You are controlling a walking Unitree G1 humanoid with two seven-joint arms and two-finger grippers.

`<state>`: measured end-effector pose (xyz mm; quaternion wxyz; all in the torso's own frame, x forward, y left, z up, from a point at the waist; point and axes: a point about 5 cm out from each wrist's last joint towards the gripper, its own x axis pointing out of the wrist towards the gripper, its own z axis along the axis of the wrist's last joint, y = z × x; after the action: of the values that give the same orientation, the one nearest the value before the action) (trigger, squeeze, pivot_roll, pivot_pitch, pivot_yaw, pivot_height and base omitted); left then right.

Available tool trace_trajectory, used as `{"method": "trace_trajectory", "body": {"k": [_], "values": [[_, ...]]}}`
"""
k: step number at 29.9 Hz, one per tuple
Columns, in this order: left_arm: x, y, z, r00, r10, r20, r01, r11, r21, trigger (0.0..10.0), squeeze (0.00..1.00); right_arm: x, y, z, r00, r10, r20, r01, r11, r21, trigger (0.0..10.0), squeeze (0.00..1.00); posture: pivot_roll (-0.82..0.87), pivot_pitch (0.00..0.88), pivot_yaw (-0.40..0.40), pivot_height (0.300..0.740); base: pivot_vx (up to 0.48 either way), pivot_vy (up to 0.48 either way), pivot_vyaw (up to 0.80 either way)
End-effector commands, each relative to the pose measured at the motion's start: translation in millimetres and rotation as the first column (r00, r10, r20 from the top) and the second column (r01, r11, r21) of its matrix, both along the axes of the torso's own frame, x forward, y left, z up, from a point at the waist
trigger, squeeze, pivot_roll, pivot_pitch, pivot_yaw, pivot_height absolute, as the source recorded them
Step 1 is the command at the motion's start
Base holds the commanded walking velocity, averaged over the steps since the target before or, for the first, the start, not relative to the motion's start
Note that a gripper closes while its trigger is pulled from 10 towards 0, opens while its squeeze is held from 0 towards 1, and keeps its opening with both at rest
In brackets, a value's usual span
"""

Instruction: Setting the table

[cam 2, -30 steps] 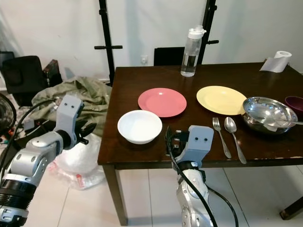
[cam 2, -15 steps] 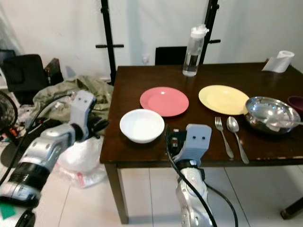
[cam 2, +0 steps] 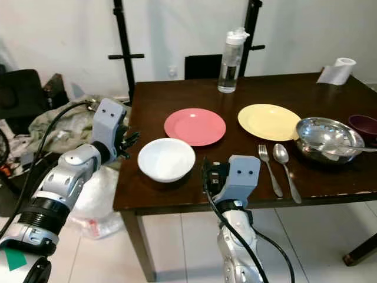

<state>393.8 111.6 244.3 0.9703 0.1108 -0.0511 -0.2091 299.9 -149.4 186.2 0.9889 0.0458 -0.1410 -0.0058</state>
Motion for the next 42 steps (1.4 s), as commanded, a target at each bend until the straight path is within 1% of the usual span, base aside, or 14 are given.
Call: {"method": "trace_trajectory", "body": {"k": [1, 10, 18, 22, 25, 29, 33, 34, 36, 37, 38, 40, 41, 42], "values": [[0.6, 3.7, -4.0, 1.0, 0.013, 0.0, -0.013, 1.0, 0.012, 10.0, 0.0, -0.6, 3.2, -1.4, 1.0, 0.009, -0.005, -0.009, 1.0, 0.0, 10.0, 0.0, 0.07, 0.097, 0.156, 0.74, 0.48, 0.0, 0.0], [-0.3, 2.9, -5.0, 1.0, 0.009, 0.02, -0.009, 1.0, 0.014, 10.0, 0.0, -0.7, 3.8, -2.5, 1.0, 0.007, -0.007, -0.007, 1.0, 0.003, 10.0, 0.0, 0.07, 0.094, 0.157, 0.74, 0.386, 0.0, 0.0], [-2.7, -0.7, -3.4, 0.999, -0.014, 0.034, 0.013, 1.0, 0.002, 10.0, 0.0, -1.3, 0.8, -2.3, 1.0, 0.001, -0.005, -0.001, 1.0, 0.001, 10.0, 0.0, 0.07, 0.088, 0.161, 0.74, 0.0, 0.0, 0.0], [-4.5, -2.9, -6.1, 0.999, -0.033, 0.008, 0.033, 0.999, 0.004, 10.0, 0.0, -1.5, 1.0, -2.5, 1.0, 0.001, -0.003, -0.001, 1.0, 0.002, 10.0, 0.0, 0.06, 0.085, 0.164, 0.74, 0.0, 0.0, 0.0], [-6.4, -4.9, -9.2, 0.998, -0.049, -0.028, 0.049, 0.999, 0.006, 10.0, 0.0, -1.8, 1.0, -2.5, 1.0, -0.001, -0.002, 0.001, 1.0, 0.004, 10.0, 0.0, 0.07, 0.084, 0.167, 0.74, 0.0, 0.0, 0.0], [-8.1, -4.3, -10.2, 0.996, -0.061, -0.063, 0.062, 0.998, 0.004, 10.0, 0.0, -2.1, 1.6, -2.8, 1.0, 0.0, -0.002, 0.0, 1.0, 0.004, 10.0, 0.0, 0.07, 0.083, 0.169, 0.74, 0.0, 0.0, 0.0], [-7.8, -0.2, -6.6, 0.995, -0.055, -0.081, 0.054, 0.998, -0.015, 10.0, 0.0, -2.3, 1.9, -2.9, 1.0, 0.0, -0.001, 0.0, 1.0, 0.005, 10.0, 0.0, 0.07, 0.082, 0.17, 0.74, 0.0, 0.0, 0.0], [-7.4, 3.1, -3.7, 0.995, -0.049, -0.086, 0.048, 0.999, -0.021, 10.0, 0.0, -2.5, 2.2, -3.1, 1.0, 0.0, -0.002, 0.0, 1.0, 0.005, 10.0, 0.0, 0.07, 0.082, 0.173, 0.74, 0.0, 0.0, 0.0], [-7.4, 3.1, -3.7, 0.995, -0.049, -0.086, 0.048, 0.999, -0.021, 10.0, 0.0, -2.5, 2.2, -3.1, 1.0, 0.0, -0.002, 0.0, 1.0, 0.005, 10.0, 0.0, 0.07, 0.082, 0.173, 0.74, 0.0, 0.0, 0.0], [-7.2, 7.4, -0.1, 0.994, -0.053, -0.099, 0.05, 0.998, -0.033, 10.0, 0.0, -2.6, 2.6, -3.3, 1.0, 0.002, -0.002, -0.002, 1.0, 0.006, 10.0, 0.0, 0.07, 0.082, 0.173, 0.74, 0.0, 0.0, 0.0], [-7.2, 7.4, -0.1, 0.994, -0.053, -0.099, 0.05, 0.998, -0.033, 10.0, 0.0, -2.6, 2.6, -3.3, 1.0, 0.002, -0.002, -0.002, 1.0, 0.006, 10.0, 0.0, 0.07, 0.082, 0.173, 0.74, 0.0, 0.0, 0.0], [-7.8, 16.8, -0.5, 0.979, -0.107, -0.174, 0.097, 0.993, -0.063, 10.0, 0.0, -2.6, 4.0, -4.0, 1.0, 0.007, -0.005, -0.007, 1.0, 0.007, 10.0, 0.0, 0.08, 0.082, 0.174, 0.74, 0.0, 0.0, 0.0], [-7.1, 20.4, -4.6, 0.969, -0.126, -0.213, 0.113, 0.991, -0.074, 10.0, 0.34, -2.5, 4.8, -4.4, 1.0, 0.01, -0.006, -0.01, 1.0, 0.008, 10.0, 0.0, 0.08, 0.082, 0.174, 0.74, 0.0, 0.0, 0.0], [-6.5, 22.6, -8.8, 0.961, -0.136, -0.243, 0.121, 0.99, -0.075, 10.0, 0.41, -2.2, 5.5, -4.4, 1.0, 0.012, -0.006, -0.012, 1.0, 0.008, 10.0, 0.0, 0.08, 0.082, 0.174, 0.74, 0.0, 0.0, 0.0]]}}
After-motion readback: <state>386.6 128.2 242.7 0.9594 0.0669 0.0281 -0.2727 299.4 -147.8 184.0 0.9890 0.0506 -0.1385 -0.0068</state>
